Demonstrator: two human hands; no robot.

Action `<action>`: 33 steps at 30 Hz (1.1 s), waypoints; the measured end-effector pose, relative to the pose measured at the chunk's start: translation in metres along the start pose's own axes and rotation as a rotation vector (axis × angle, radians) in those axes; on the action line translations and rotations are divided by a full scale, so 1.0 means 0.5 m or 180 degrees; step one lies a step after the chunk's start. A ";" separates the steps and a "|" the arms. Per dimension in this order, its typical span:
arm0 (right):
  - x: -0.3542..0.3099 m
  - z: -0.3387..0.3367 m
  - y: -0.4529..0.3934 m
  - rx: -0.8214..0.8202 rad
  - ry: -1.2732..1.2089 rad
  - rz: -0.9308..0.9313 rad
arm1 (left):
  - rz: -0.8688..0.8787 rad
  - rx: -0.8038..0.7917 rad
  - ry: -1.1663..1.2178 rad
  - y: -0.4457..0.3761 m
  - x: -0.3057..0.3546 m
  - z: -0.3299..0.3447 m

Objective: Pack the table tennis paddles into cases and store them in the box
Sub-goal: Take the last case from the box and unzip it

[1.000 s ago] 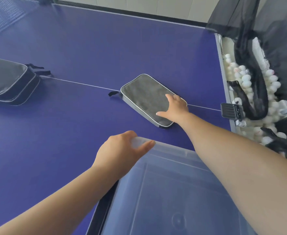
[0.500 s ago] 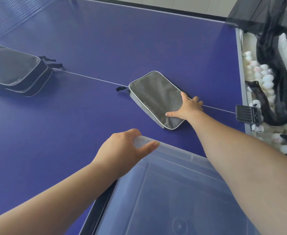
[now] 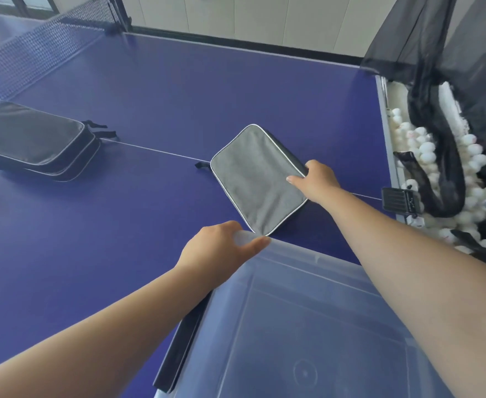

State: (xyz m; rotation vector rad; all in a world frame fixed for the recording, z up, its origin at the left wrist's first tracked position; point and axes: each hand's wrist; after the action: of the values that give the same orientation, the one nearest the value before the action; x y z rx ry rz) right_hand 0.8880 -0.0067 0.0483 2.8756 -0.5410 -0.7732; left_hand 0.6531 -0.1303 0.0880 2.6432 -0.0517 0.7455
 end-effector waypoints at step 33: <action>-0.492 0.272 0.663 0.0373 -0.2380 0.0117 | 0.0349 -0.0201 0.3119 0.122 -0.578 -0.422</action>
State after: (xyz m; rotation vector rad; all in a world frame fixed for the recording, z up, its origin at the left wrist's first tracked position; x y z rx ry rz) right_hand 0.5186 -0.2269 0.1112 2.5780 -0.7143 -1.8707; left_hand 0.2924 -0.1266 0.1277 1.9575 0.0511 1.9269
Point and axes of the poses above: each hand's wrist, its own y-axis away from the middle knuckle, its own z-axis out of the palm, x = y × z, and after that the axes turned 2 degrees about y, right-handed
